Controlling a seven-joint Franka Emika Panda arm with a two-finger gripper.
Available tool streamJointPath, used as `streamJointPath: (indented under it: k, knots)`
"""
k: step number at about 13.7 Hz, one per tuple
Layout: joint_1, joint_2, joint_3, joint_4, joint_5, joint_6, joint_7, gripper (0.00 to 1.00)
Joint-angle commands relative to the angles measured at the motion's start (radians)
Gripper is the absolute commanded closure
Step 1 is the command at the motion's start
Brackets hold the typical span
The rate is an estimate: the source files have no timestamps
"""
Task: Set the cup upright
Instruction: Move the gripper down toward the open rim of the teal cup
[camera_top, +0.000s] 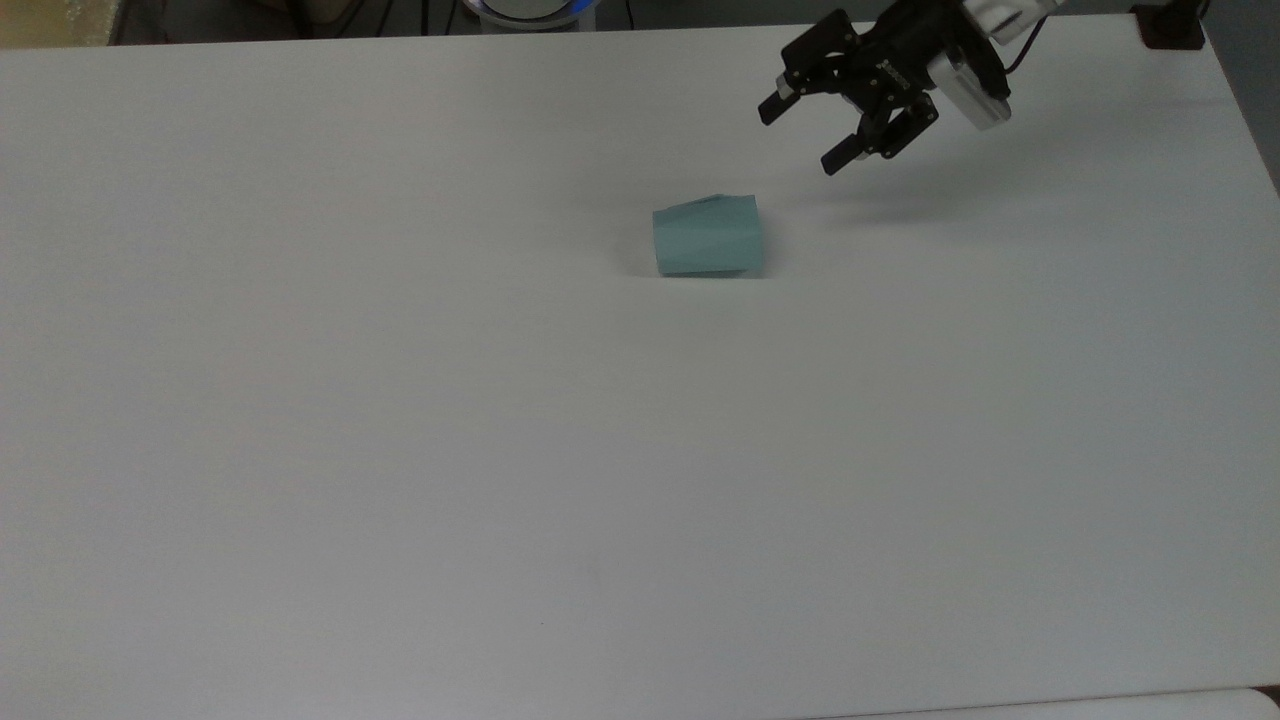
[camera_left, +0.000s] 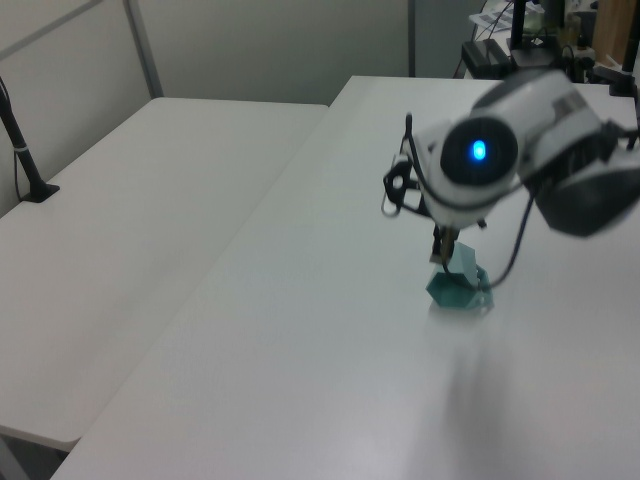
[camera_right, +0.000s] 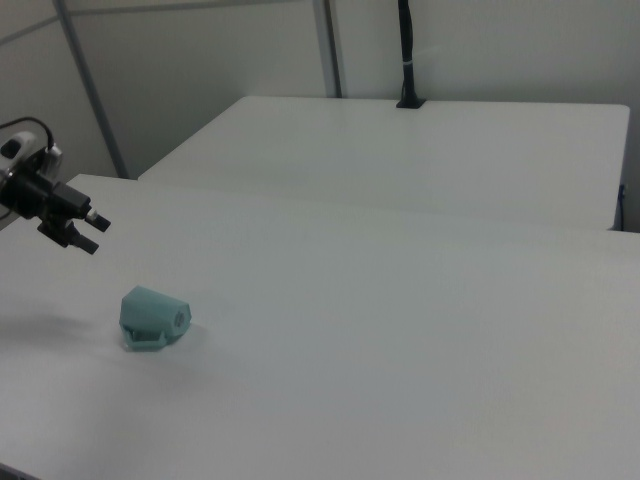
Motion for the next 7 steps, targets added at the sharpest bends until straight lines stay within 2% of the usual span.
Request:
streamJointPath:
  k: [1, 7]
  knots:
    - [0.052, 0.068, -0.013, 0.05, -0.052, -0.063, 0.037, 0.0]
    - [0.067, 0.144, -0.01, 0.036, -0.069, -0.051, 0.043, 0.0]
